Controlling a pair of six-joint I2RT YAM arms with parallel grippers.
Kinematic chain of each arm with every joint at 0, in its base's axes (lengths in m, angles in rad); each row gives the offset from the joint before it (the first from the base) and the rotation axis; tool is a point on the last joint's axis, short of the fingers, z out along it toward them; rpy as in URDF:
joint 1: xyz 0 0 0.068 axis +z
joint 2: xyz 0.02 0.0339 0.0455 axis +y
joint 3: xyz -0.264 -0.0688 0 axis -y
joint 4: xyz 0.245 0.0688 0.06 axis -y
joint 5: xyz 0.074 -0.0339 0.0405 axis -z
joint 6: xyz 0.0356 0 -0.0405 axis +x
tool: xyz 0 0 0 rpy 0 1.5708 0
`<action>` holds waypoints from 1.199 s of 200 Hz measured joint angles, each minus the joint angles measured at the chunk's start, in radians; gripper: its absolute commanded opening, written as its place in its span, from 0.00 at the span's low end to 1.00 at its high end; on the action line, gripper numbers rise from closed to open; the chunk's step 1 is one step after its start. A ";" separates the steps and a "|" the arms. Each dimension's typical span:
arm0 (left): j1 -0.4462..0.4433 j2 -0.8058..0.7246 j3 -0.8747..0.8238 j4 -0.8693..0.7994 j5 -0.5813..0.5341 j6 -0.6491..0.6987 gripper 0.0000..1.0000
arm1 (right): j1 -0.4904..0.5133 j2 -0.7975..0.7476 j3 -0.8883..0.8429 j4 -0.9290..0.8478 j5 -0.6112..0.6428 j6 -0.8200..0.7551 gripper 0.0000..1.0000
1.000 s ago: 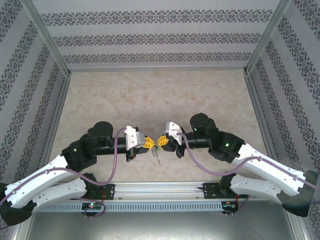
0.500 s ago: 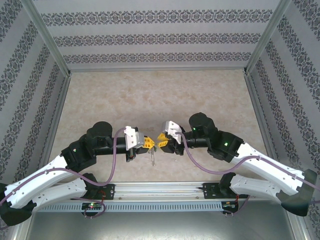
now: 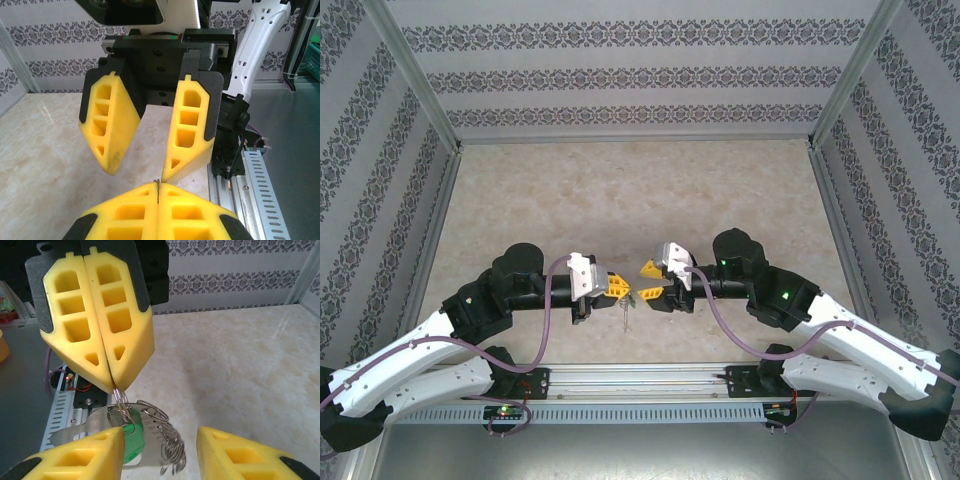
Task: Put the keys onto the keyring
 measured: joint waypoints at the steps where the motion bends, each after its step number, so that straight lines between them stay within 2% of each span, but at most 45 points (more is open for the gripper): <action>1: 0.000 0.000 0.000 0.000 0.000 0.000 0.00 | 0.000 0.000 0.000 0.000 -0.001 0.000 0.41; 48: 0.000 0.000 0.000 0.001 0.006 0.000 0.00 | 0.000 0.034 0.000 0.018 -0.055 0.008 0.35; 88: 0.000 0.000 0.000 0.001 0.006 -0.001 0.00 | 0.000 0.037 -0.002 0.031 -0.074 0.011 0.26; 144: 0.000 0.001 0.000 0.001 0.005 -0.002 0.00 | 0.000 0.042 -0.003 0.038 -0.100 0.006 0.00; 174: 0.000 0.015 0.000 0.000 0.002 -0.004 0.00 | 0.000 0.042 -0.007 0.030 -0.100 0.007 0.00; 210: 0.000 0.061 0.015 -0.032 -0.043 -0.003 0.31 | -0.002 0.039 -0.018 0.000 -0.073 0.005 0.00; 240: 0.000 0.108 0.052 -0.101 -0.095 0.008 0.35 | -0.002 0.050 -0.016 -0.031 -0.034 -0.003 0.00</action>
